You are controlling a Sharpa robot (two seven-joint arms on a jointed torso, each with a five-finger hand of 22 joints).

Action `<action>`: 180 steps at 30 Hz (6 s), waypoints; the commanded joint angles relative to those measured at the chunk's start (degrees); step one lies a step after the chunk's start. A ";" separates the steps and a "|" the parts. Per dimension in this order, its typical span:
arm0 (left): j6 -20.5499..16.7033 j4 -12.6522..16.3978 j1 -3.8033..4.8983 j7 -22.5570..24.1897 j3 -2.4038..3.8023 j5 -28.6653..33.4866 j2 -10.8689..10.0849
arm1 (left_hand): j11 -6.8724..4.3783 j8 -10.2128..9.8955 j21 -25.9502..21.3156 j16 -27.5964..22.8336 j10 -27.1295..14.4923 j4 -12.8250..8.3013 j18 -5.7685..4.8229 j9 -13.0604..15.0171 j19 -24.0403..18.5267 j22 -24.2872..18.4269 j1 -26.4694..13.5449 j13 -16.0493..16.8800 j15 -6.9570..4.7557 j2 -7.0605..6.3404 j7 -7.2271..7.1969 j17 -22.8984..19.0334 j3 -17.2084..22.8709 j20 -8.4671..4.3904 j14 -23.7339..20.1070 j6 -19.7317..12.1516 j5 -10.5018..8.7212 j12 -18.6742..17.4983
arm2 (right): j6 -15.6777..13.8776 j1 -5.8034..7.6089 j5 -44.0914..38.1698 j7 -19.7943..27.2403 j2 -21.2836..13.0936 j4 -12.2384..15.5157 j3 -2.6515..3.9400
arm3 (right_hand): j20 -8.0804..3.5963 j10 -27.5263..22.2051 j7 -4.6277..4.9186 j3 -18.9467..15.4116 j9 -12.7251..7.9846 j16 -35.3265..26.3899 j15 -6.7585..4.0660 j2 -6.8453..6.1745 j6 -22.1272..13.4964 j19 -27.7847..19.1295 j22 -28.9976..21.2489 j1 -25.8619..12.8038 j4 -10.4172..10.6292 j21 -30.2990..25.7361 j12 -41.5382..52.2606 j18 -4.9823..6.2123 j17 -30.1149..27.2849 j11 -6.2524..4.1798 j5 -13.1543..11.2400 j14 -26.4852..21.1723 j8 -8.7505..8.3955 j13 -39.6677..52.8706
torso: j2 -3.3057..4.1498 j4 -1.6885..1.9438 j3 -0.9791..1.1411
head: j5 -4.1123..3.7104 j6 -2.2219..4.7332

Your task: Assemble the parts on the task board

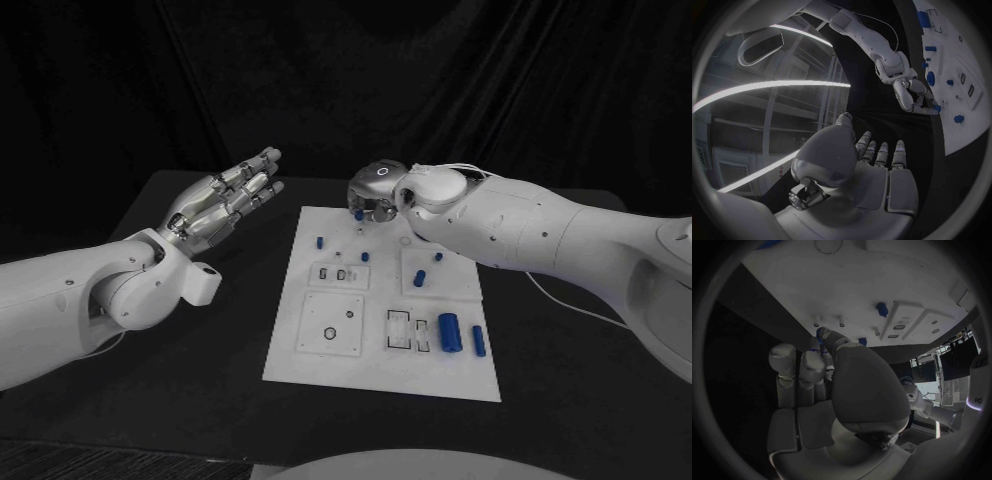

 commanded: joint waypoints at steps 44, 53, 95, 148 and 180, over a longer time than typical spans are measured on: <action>1.87 -2.14 0.15 1.16 0.05 -0.06 1.54 | 0.42 0.97 -0.63 -0.55 -0.08 0.63 -0.01 0.81 -0.20 0.04 1.25 0.31 0.88 0.05 -0.05 -0.35 1.99 0.66 0.08 0.40 1.54 1.09 | -2.40 -1.30 -0.06 -3.73 -0.93 -0.26 0.03 | 0.44 0.84 0.64 0.07 2.95 1.36 0.08 1.16 0.65 -0.01 1.61 -1.79 0.52 1.65 -1.04 -1.06 1.35 0.01 -0.03 0.32 0.66 0.36 | -0.45 -0.01 -0.18 | -0.21 -1.25; 2.03 -2.17 0.15 1.10 0.05 -0.06 1.58 | 0.53 1.01 -0.61 -0.55 -0.08 0.62 0.00 0.84 -0.18 0.06 1.40 0.32 1.04 0.05 0.08 -0.35 2.06 0.79 0.08 0.62 1.64 1.11 | -2.31 -1.65 -0.06 -3.82 -0.81 -0.41 0.03 | 0.45 0.81 0.64 0.08 2.96 1.18 0.09 1.16 0.61 -0.04 1.61 -1.78 0.50 1.64 -1.08 -1.06 1.11 0.01 -0.04 0.26 0.62 0.34 | -0.51 0.03 -0.20 | -0.17 -1.48; 3.05 -2.11 0.12 0.48 0.05 -0.06 1.81 | 1.59 1.34 -0.55 -0.55 0.02 0.59 0.10 1.02 -0.12 0.10 2.00 0.37 1.45 0.14 1.02 -0.35 2.41 1.31 0.08 2.27 2.25 1.42 | 0.52 -1.76 -0.06 -5.90 -1.24 -0.33 0.03 | 2.13 -22.03 -7.11 -4.00 -7.49 -2.47 1.78 0.32 -38.82 -4.50 -0.39 -2.87 -0.53 -3.09 -3.13 -0.17 -3.91 1.76 -1.86 -3.90 -3.56 -0.49 | -0.65 0.01 -0.22 | 0.08 -2.34; 4.83 -3.36 -0.37 -0.79 0.03 -0.07 1.86 | 1.53 1.35 -0.53 -0.55 -0.01 0.37 -0.02 1.01 -0.11 0.11 2.81 0.37 2.17 0.20 0.96 -0.35 2.91 1.75 0.08 2.21 3.13 1.48 | 1.30 0.10 9.28 -15.44 -25.25 23.07 -0.01 | 0.14 22.00 0.61 -9.14 6.38 26.26 -0.34 0.04 -13.85 13.98 31.90 -15.36 9.90 23.88 83.37 -7.21 35.81 -2.35 6.09 5.91 -2.00 85.68 | -0.88 -0.32 -0.17 | 1.69 -1.80; 5.14 -3.13 -0.55 -0.09 0.03 -0.07 1.60 | 1.82 1.48 -0.49 -0.55 0.05 0.32 -0.21 1.07 -0.07 0.14 3.26 0.41 2.73 0.13 1.21 -0.35 3.20 2.14 0.08 2.64 3.44 1.66 | 2.38 -1.90 9.28 -15.20 -22.09 17.52 -0.01 | 0.51 22.00 1.31 -8.55 7.16 26.26 0.07 1.23 -15.84 13.74 31.76 -14.37 9.19 23.59 83.37 -7.11 35.81 -1.77 5.95 5.91 -1.99 85.68 | -0.98 -0.30 -0.23 | 1.62 -2.35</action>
